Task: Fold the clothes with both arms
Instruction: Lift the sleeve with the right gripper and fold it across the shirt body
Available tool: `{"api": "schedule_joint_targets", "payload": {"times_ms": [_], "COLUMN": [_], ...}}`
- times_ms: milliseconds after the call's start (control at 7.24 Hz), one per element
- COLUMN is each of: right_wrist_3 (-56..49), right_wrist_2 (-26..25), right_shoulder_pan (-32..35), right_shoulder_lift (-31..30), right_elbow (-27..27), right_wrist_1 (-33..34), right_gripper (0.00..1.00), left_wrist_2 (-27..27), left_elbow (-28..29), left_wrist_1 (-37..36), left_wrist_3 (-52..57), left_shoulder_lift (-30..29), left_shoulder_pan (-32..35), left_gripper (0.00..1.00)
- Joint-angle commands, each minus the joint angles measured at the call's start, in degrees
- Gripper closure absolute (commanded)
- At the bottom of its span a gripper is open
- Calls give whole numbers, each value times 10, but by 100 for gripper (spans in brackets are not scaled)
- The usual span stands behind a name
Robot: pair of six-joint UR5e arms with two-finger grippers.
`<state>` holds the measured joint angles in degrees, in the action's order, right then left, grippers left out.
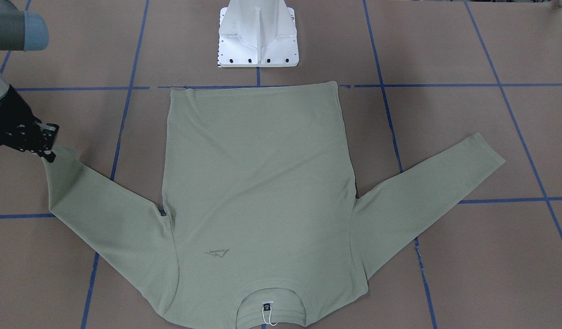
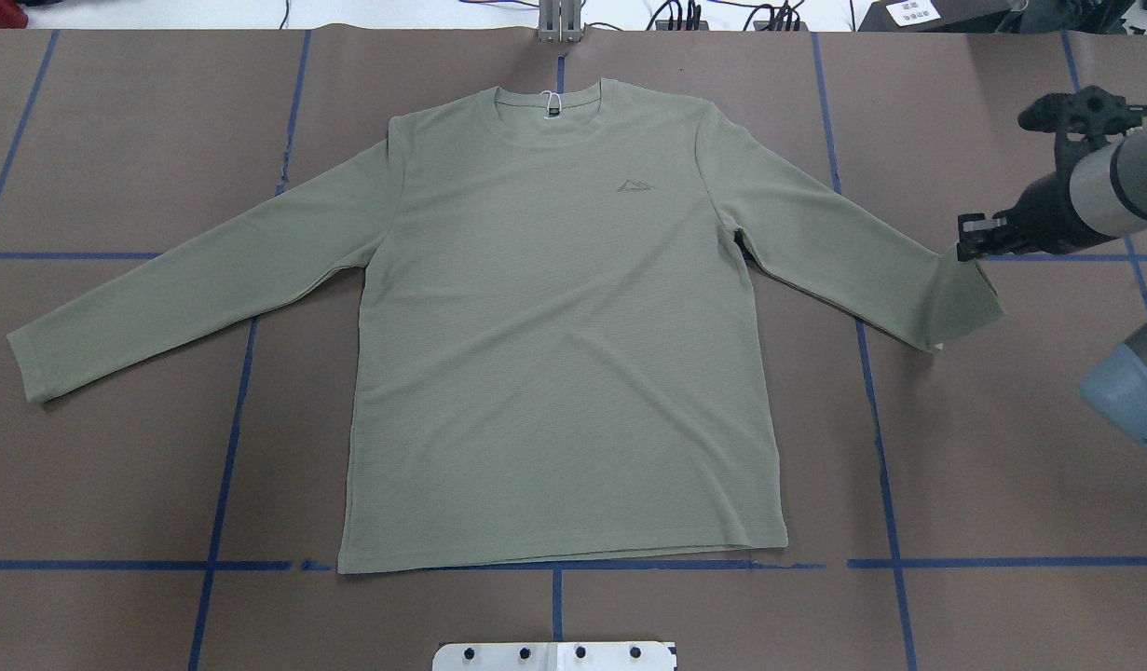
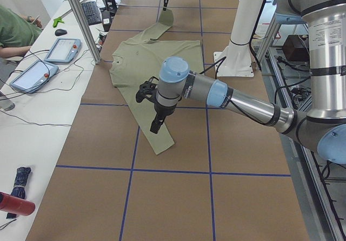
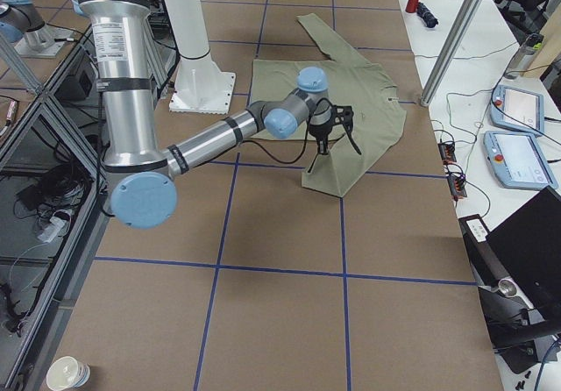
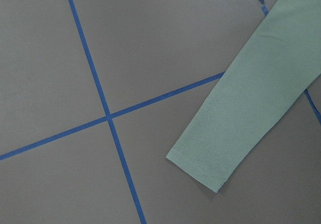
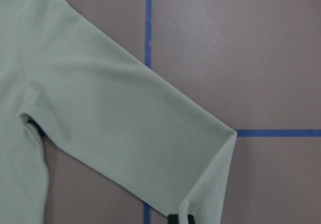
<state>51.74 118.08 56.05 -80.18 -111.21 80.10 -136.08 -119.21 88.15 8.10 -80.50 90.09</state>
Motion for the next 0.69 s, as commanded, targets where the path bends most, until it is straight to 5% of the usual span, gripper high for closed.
{"api": "schedule_joint_targets", "payload": {"times_ms": [0,276,552], "right_wrist_3": [68,148,251], "right_wrist_2": [-20,-36,-93], "right_shoulder_pan": [-36,-58,-110], "right_shoulder_lift": [194,347,529], "right_elbow": [5,89,267], "right_wrist_1": [208,254,251], "right_gripper": [100,100,100], "left_wrist_2": [-2,-2,-2], "left_elbow": [-1,0,-1], "left_wrist_1": [0,0,0], "left_wrist_3": [0,-1,-1], "left_shoulder_lift": [-1,-2,-2], "left_shoulder_pan": [0,0,0], "left_gripper": [0,0,0]}}
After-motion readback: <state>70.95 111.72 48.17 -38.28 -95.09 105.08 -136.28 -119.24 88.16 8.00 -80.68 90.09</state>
